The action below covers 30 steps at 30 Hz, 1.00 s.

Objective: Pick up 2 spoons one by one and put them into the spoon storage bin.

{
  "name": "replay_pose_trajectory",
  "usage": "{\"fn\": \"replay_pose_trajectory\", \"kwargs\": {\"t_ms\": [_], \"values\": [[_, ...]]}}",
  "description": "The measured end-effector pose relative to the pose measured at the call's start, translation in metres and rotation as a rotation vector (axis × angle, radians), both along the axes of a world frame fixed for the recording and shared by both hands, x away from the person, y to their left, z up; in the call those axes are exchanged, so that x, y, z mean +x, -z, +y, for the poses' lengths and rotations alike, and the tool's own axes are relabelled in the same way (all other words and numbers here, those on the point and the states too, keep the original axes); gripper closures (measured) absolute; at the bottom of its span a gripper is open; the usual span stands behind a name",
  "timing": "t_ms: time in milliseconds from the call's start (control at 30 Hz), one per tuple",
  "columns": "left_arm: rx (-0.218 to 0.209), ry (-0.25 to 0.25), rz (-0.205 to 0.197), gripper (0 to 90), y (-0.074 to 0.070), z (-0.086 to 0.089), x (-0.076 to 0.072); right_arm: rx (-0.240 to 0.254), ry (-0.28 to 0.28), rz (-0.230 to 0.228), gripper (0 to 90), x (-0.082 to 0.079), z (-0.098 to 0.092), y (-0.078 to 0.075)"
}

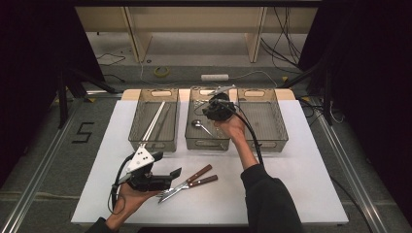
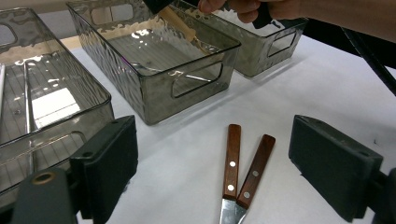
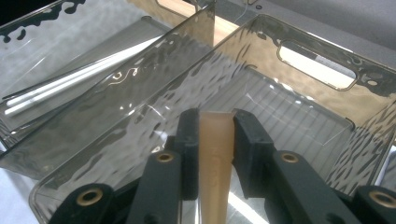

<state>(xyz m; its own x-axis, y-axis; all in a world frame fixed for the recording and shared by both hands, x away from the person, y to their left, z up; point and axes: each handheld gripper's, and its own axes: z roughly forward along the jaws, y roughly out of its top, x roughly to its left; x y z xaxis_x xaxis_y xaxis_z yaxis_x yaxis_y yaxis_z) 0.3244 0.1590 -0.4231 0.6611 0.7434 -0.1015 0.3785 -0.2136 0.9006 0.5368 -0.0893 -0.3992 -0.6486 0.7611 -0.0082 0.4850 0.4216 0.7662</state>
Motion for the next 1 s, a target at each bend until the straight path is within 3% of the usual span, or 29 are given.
{"fn": "replay_pose_trajectory", "kwargs": {"t_ms": [167,333,533,733,867,1000], "values": [[0.004,0.002,0.004,15.2,0.000,0.000,0.000,-0.003,0.004,0.028,71.2,0.000,0.000,0.003],[0.011,0.001,0.009,15.2,0.001,-0.001,0.000,0.002,0.009,0.063,60.1,0.001,0.000,0.003],[0.022,0.004,0.022,15.2,0.002,-0.002,0.002,0.045,-0.027,0.070,51.6,-0.007,-0.005,-0.006],[0.045,0.005,0.054,15.2,0.004,-0.004,0.004,0.093,-0.105,0.062,41.2,-0.030,-0.016,-0.021],[0.058,0.007,0.076,15.2,0.006,-0.005,0.006,0.120,-0.161,0.052,38.3,-0.054,-0.029,-0.029],[0.074,0.006,0.093,15.2,0.007,-0.007,0.008,0.116,-0.182,0.035,36.6,-0.080,-0.043,-0.032]]}}
